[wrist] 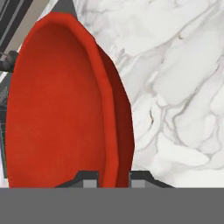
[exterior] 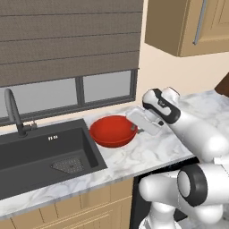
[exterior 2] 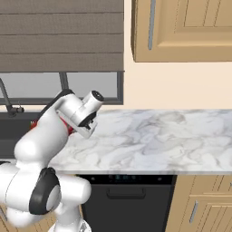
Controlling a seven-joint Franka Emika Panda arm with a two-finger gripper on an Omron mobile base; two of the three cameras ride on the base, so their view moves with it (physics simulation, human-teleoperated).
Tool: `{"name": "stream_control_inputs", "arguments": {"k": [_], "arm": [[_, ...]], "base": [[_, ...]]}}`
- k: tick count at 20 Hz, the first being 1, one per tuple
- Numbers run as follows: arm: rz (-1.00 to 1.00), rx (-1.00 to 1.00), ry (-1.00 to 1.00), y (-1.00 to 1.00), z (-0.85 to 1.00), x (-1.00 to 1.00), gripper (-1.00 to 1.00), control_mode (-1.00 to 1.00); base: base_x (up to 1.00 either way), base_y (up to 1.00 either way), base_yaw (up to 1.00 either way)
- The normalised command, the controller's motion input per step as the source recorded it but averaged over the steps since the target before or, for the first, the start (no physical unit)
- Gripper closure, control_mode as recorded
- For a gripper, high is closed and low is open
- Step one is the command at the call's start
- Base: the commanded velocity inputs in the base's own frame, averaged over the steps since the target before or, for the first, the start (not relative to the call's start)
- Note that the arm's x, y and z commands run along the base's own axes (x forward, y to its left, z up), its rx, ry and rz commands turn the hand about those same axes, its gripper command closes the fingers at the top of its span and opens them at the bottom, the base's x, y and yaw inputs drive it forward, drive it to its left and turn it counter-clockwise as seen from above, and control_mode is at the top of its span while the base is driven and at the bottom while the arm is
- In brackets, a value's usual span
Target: Pick the cup and bowl from the counter and place them on the counter next to the sink.
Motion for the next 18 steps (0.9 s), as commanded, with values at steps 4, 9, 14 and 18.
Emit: {"name": "stream_control_inputs", "arguments": {"k": [4, 9, 14, 18], "arm": [[-0.15, 0.0, 0.01, 0.05, -0.05, 0.69, 1.0, -1.0], [-0.1, 0.0, 0.17, 0.0, -0.01, 0.33, 1.0, -1.0], [-0.01, 0.0, 0.18, 0.0, 0.0, 0.0, 1.0, -1.0], [0.0, 0.0, 0.05, 0.0, -0.22, 0.0, 1.0, -1.0]], "base": [[0.0, 0.0, 0.0], [0.0, 0.0, 0.0], [0.0, 0.0, 0.0], [0.0, 0.0, 0.0]]}}
